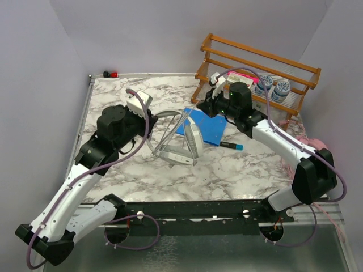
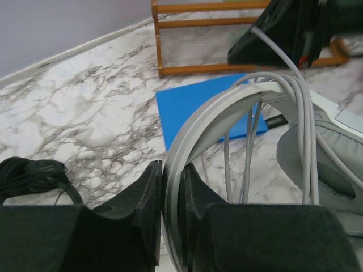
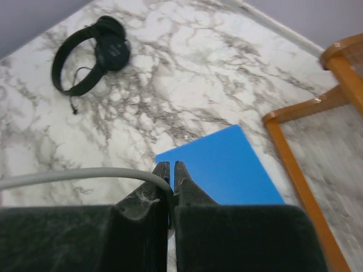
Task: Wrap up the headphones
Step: Wrap the headphones cable around the headphones.
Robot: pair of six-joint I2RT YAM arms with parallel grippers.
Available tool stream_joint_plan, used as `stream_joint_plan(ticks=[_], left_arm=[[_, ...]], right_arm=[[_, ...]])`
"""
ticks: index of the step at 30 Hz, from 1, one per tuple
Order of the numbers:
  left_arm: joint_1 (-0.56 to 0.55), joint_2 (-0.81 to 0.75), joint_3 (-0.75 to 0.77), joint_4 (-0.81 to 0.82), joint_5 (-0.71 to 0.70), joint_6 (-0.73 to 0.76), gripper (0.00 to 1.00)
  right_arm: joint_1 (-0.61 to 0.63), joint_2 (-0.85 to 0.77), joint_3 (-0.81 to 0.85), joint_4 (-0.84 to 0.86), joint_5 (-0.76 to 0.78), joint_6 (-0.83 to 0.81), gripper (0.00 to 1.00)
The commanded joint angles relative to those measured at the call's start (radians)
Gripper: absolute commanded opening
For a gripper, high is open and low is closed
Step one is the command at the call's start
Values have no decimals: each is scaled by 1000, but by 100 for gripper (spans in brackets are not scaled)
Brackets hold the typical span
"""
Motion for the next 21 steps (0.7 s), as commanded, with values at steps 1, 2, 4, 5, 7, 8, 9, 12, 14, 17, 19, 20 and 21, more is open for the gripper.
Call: stream_joint_plan(ticks=[1, 2, 4, 5, 7, 8, 9, 12, 14, 17, 19, 20, 21], left_arm=[[0, 51, 187, -50, 43, -364, 0], [0, 76, 227, -73, 63, -397, 0], [0, 116, 289, -102, 110, -462, 0], [0, 129, 314, -107, 131, -495, 0], [1, 146, 350, -98, 167, -560, 0], [0, 150, 365, -90, 167, -593, 0], [0, 151, 373, -75, 155, -627, 0], [1, 135, 361, 4, 130, -737, 0], [0, 123, 346, 56, 124, -803, 0], [0, 131, 367, 80, 131, -847, 0], [0, 143, 395, 68, 129, -856, 0], [0, 147, 408, 63, 129, -858, 0], [0, 151, 420, 61, 128, -860, 0]], right_arm=[[1, 11, -102, 245, -281, 94, 5], [1, 9, -127, 289, -307, 114, 5], [1, 1, -173, 374, -337, 148, 6], [1, 1, -195, 414, -350, 166, 7], [1, 3, -228, 482, -382, 200, 7], [1, 8, -250, 523, -404, 222, 8], [1, 12, -268, 573, -426, 249, 8], [1, 32, -330, 759, -493, 349, 10], [1, 45, -389, 926, -491, 444, 16], [1, 67, -455, 1122, -470, 505, 22], [1, 76, -470, 1165, -453, 499, 24], [1, 79, -474, 1173, -446, 491, 24], [1, 82, -478, 1180, -439, 482, 24]])
